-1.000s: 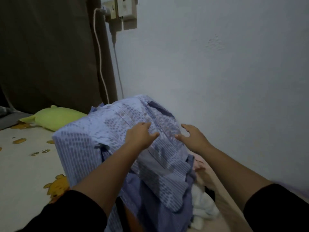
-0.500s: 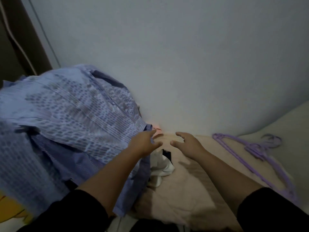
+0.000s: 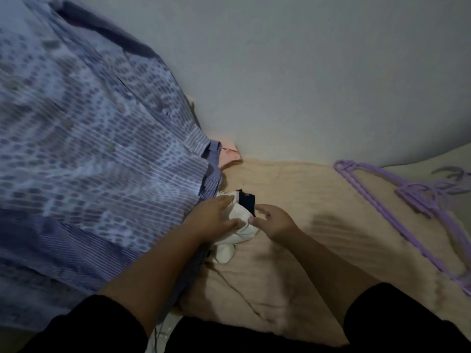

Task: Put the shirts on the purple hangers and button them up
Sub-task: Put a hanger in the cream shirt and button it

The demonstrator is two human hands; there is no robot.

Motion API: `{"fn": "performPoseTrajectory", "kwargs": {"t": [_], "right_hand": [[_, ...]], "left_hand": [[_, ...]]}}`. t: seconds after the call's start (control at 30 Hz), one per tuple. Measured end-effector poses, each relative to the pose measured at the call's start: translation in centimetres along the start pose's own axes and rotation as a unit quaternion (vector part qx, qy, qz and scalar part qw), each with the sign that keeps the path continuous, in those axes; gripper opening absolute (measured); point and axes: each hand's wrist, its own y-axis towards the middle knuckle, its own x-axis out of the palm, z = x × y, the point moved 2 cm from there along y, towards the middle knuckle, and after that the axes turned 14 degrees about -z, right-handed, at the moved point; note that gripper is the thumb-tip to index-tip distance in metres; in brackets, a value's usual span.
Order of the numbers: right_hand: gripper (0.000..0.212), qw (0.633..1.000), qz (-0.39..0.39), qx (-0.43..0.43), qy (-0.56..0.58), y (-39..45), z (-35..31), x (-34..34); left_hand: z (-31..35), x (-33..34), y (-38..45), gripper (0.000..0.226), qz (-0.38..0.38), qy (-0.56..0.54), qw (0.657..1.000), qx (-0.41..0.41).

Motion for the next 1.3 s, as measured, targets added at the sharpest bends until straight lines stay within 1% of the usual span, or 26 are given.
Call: {"fn": "performPoseTrajectory", "kwargs": {"t": [0.07,0.13,0.17,0.23,0.27,0.37,0.47,0.53,0.63,0.73,0.77,0.83,0.9,0.97,1.03,1.07,1.17,1.23,1.3], "right_hand": [[0.053,1.0,-0.012,0.003,-0.007,1.4,0.8,0.7],[0.028,0.999,-0.017,-0.003,-0.042,2.2,1.2,1.2],[0.024,0.999,-0.011,-0.007,-0.05,2.5,1.5,1.3],[0.038,0.999,0.009,-0.018,-0.038,2.7,2.0,1.0],[0.039,0.999,0.017,-0.021,-0.023,2.5,2.2,0.7],[0.024,0.999,0.02,-0.019,0.047,0.9,3.1,-1.1],[0.023,0.989,0.045,-0.02,0.138,-1.4,4.9,-3.8],[0.021,0.983,0.068,-0.021,0.168,-3.4,6.6,-5.7],[0.016,0.979,0.107,-0.004,0.172,-6.7,9.5,-8.7],[0.029,0.974,0.172,0.011,0.148,-9.9,12.7,-11.6],[0.03,0.97,0.193,0.016,0.147,-10.8,13.7,-12.4],[0.023,0.968,0.211,0.031,0.131,-12.2,14.7,-13.5],[0.016,0.972,0.212,0.032,0.098,-12.6,14.9,-13.7],[0.015,0.973,0.213,0.014,0.084,-11.9,14.2,-13.3],[0.019,0.974,0.208,-0.005,0.084,-10.7,12.5,-12.3],[0.023,0.974,0.207,-0.021,0.085,-9.9,11.8,-11.7],[0.033,0.973,0.206,-0.067,0.078,-7.8,8.8,-9.6],[0.036,0.975,0.184,-0.091,0.081,-6.3,6.8,-7.8],[0.042,0.985,0.133,-0.094,0.054,-4.5,5.1,-5.8]], "left_hand": [[-0.2,0.4,0.0,0.083,-0.013,0.013,1.0,0.01],[-0.6,0.8,0.0,0.086,-0.009,0.018,1.0,0.018],[-0.9,1.0,0.1,0.084,-0.006,0.017,1.0,0.021],[-1.2,1.4,0.5,0.081,-0.002,0.032,0.999,0.031],[-1.2,1.6,0.8,0.083,-0.001,0.045,0.999,0.029],[-0.5,1.9,1.5,0.094,0.015,0.055,0.998,0.013],[1.6,2.8,1.9,0.088,0.019,0.064,0.998,0.012],[3.3,3.6,2.1,0.09,0.014,0.07,0.997,0.018],[5.8,5.0,2.9,0.1,-0.005,0.067,0.997,0.03],[8.9,6.4,3.8,0.096,-0.016,0.071,0.996,0.057],[10.0,6.8,4.1,0.094,-0.017,0.07,0.995,0.07],[11.6,7.7,4.5,0.091,-0.017,0.07,0.993,0.091],[12.0,8.3,4.9,0.098,-0.017,0.069,0.993,0.097],[11.6,8.3,4.7,0.099,-0.005,0.059,0.994,0.093],[10.5,7.7,4.2,0.094,0.016,0.043,0.995,0.087],[9.9,7.3,3.8,0.095,0.028,0.033,0.996,0.081],[7.7,5.6,2.7,0.108,0.069,-0.01,0.996,0.061],[6.0,4.5,2.2,0.117,0.095,-0.028,0.994,0.052],[4.2,3.7,2.0,0.122,0.102,-0.028,0.993,0.05]]}}
